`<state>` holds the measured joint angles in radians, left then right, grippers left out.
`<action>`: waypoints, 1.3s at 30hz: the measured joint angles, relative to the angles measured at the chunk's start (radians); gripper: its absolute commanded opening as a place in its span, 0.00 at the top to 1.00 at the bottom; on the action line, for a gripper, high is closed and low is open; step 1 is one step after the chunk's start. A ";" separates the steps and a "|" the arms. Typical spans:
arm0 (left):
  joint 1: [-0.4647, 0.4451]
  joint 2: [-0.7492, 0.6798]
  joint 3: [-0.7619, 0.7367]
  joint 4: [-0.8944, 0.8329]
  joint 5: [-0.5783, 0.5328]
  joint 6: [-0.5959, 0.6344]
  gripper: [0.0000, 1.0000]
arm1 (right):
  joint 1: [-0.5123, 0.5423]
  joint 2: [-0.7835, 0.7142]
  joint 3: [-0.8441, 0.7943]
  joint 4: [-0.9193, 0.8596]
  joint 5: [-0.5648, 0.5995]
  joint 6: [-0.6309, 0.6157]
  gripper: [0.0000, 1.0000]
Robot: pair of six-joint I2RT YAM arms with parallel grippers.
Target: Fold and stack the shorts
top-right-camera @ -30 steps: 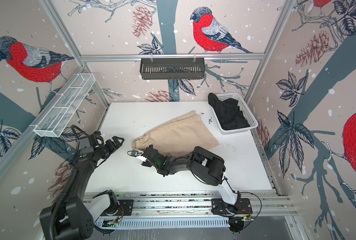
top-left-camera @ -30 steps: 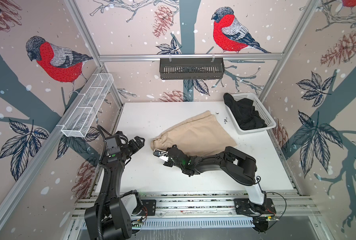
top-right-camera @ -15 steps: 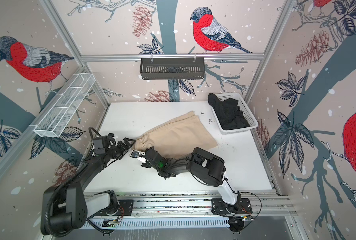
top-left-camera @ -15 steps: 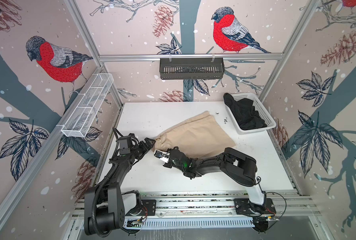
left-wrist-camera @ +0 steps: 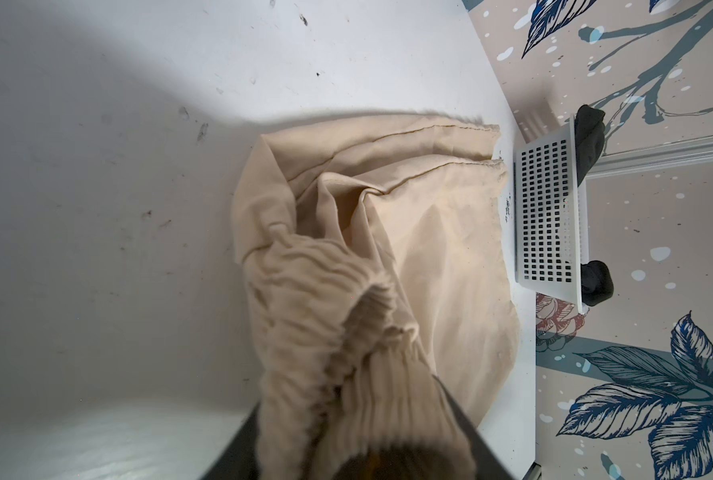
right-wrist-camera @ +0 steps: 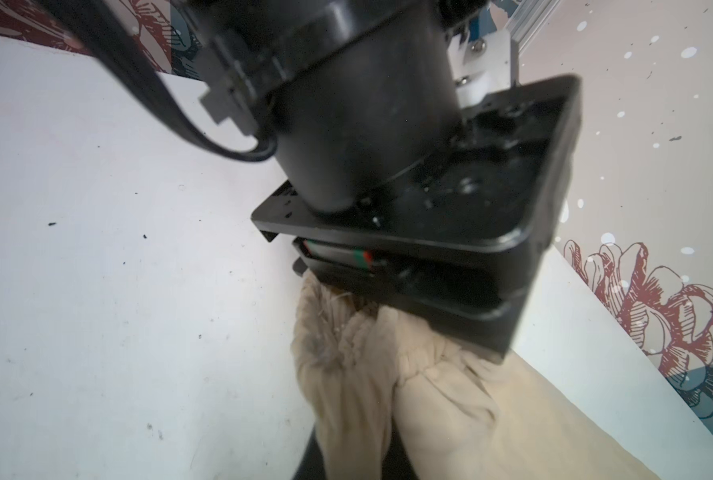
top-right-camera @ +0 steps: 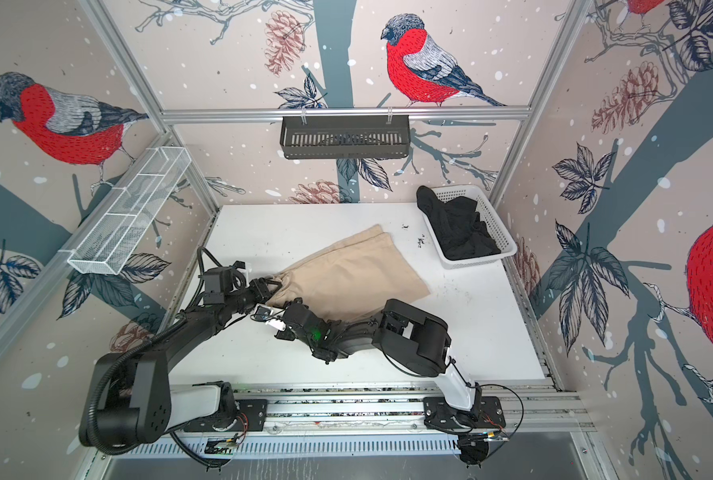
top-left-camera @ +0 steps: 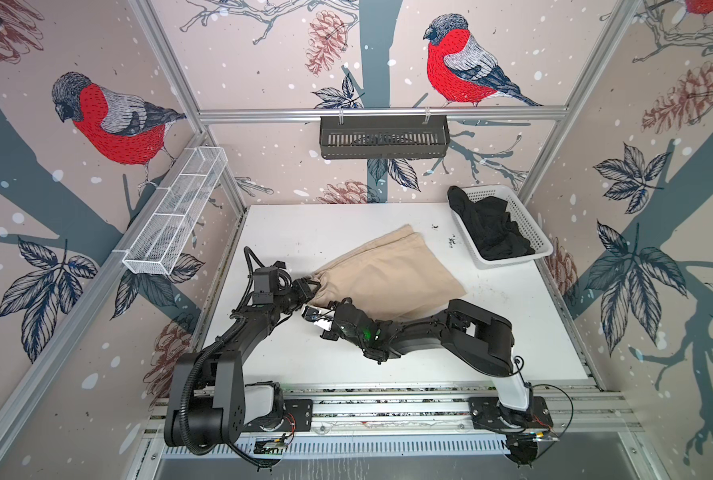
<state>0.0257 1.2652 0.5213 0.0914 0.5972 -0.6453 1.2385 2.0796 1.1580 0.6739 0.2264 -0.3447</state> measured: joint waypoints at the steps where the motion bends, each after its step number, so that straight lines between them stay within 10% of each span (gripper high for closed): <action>1: -0.001 -0.006 0.008 -0.006 0.000 0.010 1.00 | 0.001 -0.003 0.001 -0.001 0.000 0.000 0.46; 4: -0.003 -0.032 0.024 -0.023 0.012 0.032 1.00 | 0.000 -0.055 -0.007 -0.042 -0.008 0.032 0.21; 8: -0.002 -0.071 0.051 -0.084 0.055 0.040 1.00 | -0.036 -0.212 -0.063 -0.108 -0.041 0.124 0.18; 19: 0.013 -0.118 0.286 -0.376 0.098 0.149 1.00 | -0.223 -0.526 -0.326 -0.321 -0.001 0.323 0.70; 30: 0.032 -0.074 0.469 -0.605 0.002 0.244 1.00 | -0.120 -0.224 -0.246 -0.364 -0.080 0.364 0.89; 39: 0.062 0.023 0.597 -0.710 -0.072 0.315 1.00 | -0.085 0.035 0.135 -0.572 -0.268 0.375 0.80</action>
<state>0.0875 1.2884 1.1183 -0.6186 0.5247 -0.3298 1.1530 2.1151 1.2930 0.1017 -0.0414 0.0299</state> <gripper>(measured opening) 0.120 0.190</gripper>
